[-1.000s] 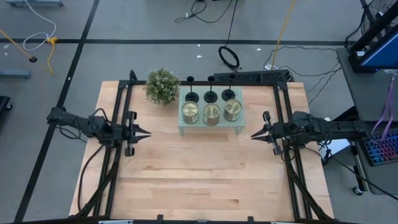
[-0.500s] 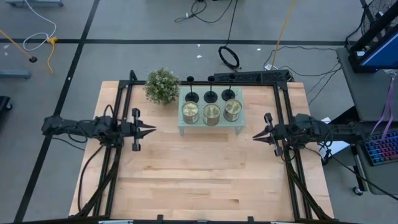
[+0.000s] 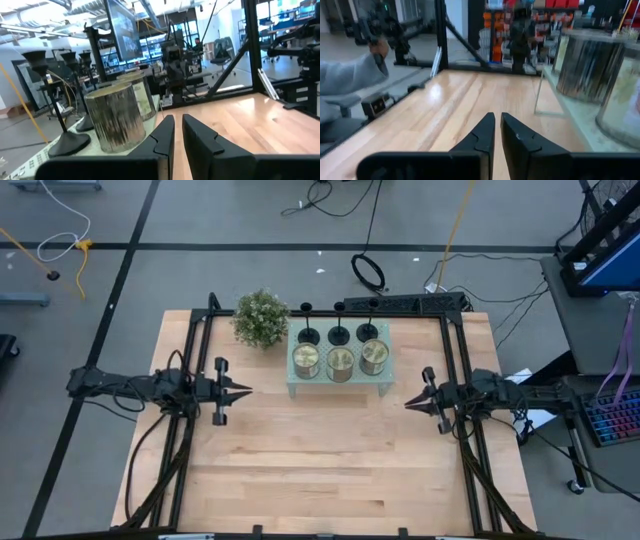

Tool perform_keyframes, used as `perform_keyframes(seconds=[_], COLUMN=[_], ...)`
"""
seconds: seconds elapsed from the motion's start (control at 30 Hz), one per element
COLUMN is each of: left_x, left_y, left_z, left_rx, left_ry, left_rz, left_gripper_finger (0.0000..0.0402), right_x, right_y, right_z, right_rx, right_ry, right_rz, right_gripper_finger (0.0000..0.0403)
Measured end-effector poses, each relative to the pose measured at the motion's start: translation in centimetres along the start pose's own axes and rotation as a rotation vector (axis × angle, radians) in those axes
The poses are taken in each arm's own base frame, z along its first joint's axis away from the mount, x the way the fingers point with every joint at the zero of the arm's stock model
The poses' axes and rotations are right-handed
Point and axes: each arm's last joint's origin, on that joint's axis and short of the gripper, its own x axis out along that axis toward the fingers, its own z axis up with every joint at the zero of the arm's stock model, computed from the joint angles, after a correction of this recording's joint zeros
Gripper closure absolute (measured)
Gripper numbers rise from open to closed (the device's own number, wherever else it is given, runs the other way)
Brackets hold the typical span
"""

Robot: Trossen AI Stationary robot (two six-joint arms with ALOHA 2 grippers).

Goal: Pick & Place candle stick holders
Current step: Return to Home Position

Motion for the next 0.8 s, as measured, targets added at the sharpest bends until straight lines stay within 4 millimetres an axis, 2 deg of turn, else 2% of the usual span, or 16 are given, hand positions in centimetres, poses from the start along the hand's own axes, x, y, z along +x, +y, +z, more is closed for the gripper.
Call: perform_keyframes(seconds=[0.33,0.8], left_x=[0.0,-0.2], left_y=[-0.1,-0.4], left_z=[-0.5,-1.8], left_rx=[-0.030,-0.068], left_ry=[0.058,0.186], left_rz=[-0.003,-0.034], left_gripper_finger=[0.0357,0.0357], right_x=[0.5,0.6], right_y=[-0.1,-0.1], right_z=[-0.5,-0.7], right_rx=[-0.025,-0.031], right_ry=[-0.135,-0.122], right_rz=[-0.001,-0.004], right_gripper_finger=[0.0383,0.0383])
